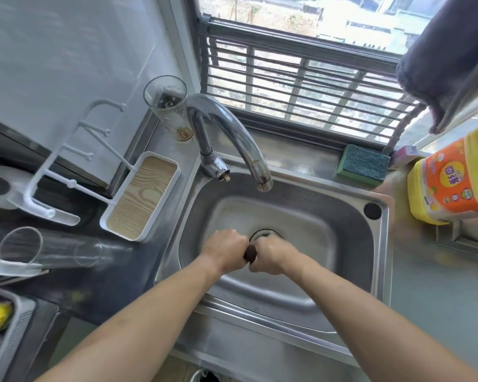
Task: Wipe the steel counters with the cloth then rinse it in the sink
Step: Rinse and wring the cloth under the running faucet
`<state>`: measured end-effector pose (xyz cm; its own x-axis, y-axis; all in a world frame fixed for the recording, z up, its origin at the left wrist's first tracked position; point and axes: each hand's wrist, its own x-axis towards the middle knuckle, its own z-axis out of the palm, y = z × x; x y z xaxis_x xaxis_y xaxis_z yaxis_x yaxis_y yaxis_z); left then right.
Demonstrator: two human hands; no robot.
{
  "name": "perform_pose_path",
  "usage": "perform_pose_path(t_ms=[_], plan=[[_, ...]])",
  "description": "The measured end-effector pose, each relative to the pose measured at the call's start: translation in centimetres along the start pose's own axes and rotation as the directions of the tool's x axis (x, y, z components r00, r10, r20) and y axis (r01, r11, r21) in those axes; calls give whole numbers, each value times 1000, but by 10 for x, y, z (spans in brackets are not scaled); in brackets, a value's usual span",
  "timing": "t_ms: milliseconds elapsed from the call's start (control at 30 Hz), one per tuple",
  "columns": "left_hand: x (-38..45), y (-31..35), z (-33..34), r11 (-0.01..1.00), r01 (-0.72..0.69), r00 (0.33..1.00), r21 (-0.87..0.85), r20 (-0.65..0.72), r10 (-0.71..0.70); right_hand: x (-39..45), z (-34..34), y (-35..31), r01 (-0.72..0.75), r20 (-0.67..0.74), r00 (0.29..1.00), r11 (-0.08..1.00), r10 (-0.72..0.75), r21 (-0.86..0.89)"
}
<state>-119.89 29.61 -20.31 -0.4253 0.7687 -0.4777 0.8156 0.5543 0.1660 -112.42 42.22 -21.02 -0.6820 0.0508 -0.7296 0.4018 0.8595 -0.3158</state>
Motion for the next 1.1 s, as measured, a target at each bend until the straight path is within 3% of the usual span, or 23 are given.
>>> perform_pose_path(t_ms=[100, 267, 400, 467, 500, 567, 633, 700, 800, 833, 867, 900, 967, 1033, 1100], plan=[[3, 11, -2, 974, 126, 992, -191, 48, -119, 2, 6, 9, 63, -258, 958, 968, -127, -241], [3, 20, -3, 816, 236, 970, -527, 172, -169, 2, 1, 25, 128, -350, 892, 901, -287, -414], [2, 16, -8, 602, 314, 936, -734, 346, -66, -4, 4, 30, 165, -462, 802, 884, -379, -438], [0, 12, -8, 549, 312, 921, -775, 389, 26, -6, 6, 29, 172, -466, 811, 906, -353, -387], [-2, 9, -5, 548, 282, 928, -787, 369, 53, -7, 6, 28, 135, -436, 854, 931, -283, -339], [-2, 1, 3, 604, 197, 959, -772, 280, 46, -6, 8, 33, 86, -404, 898, 970, -174, -228], [-1, -10, 17, 651, 188, 979, -736, 196, -61, -12, 8, 37, 108, -348, 933, 993, -86, 44], [-2, -17, 24, 592, 267, 961, -760, 167, -219, -21, 6, 41, 138, -264, 963, 939, -53, 314], [-6, -11, 17, 314, 445, 844, -839, 275, -460, -36, 8, 42, 114, -263, 964, 826, 43, 553], [-7, -7, 14, 152, 495, 792, -855, 372, -485, -39, 9, 41, 113, -282, 957, 800, 72, 589], [-9, -2, 10, -39, 533, 758, -845, 498, -422, -42, 10, 39, 120, -301, 949, 786, 88, 607], [-13, 4, 5, -189, 548, 758, -815, 580, -299, -43, 11, 37, 139, -329, 940, 783, 88, 606], [-17, 15, 3, -322, 478, 825, -817, 543, -153, -46, 12, 32, 191, -389, 919, 788, 66, 585], [-16, 24, 4, -402, 337, 876, -851, 440, -198, -44, 16, 32, 232, -420, 905, 751, 66, 618], [-14, 27, 3, -459, 243, 895, -855, 380, -235, -43, 19, 36, 252, -368, 925, 567, 97, 784]])
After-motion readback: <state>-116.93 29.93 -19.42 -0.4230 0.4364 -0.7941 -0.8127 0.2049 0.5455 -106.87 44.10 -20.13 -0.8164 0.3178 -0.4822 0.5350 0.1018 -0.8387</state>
